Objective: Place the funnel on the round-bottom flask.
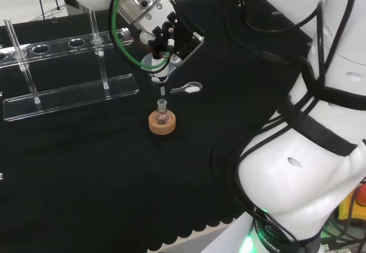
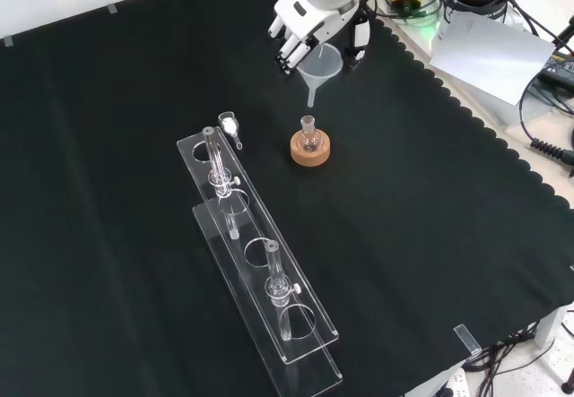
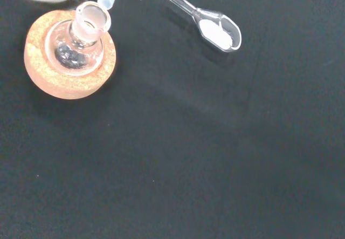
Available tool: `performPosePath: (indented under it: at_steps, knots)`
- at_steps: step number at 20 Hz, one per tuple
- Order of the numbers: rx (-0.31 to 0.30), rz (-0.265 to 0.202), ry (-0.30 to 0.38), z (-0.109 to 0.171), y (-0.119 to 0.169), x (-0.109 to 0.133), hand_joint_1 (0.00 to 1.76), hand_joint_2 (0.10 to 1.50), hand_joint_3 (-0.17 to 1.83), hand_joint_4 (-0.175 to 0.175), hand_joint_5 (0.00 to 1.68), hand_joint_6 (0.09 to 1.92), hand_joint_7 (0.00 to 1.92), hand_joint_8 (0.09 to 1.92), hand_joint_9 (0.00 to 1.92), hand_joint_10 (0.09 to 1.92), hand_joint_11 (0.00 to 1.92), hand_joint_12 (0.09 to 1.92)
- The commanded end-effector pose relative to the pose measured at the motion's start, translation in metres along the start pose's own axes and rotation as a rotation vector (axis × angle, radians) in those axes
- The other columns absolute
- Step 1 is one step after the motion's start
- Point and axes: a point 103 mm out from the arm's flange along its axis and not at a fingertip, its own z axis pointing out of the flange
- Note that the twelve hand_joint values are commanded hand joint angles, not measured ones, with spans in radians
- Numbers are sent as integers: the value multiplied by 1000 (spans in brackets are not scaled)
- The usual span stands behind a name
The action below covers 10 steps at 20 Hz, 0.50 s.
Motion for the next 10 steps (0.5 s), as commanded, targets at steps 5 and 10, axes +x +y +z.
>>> performPosePath:
  at_steps: [5, 10]
  knots:
    - [14, -5, -24, 6, 11, 11, 834, 720, 696, -20, 616, 809, 714, 662, 1105, 435, 632, 1245]
    - [22, -13, -17, 7, 15, 10, 835, 722, 697, -20, 618, 812, 714, 663, 1106, 437, 632, 1245]
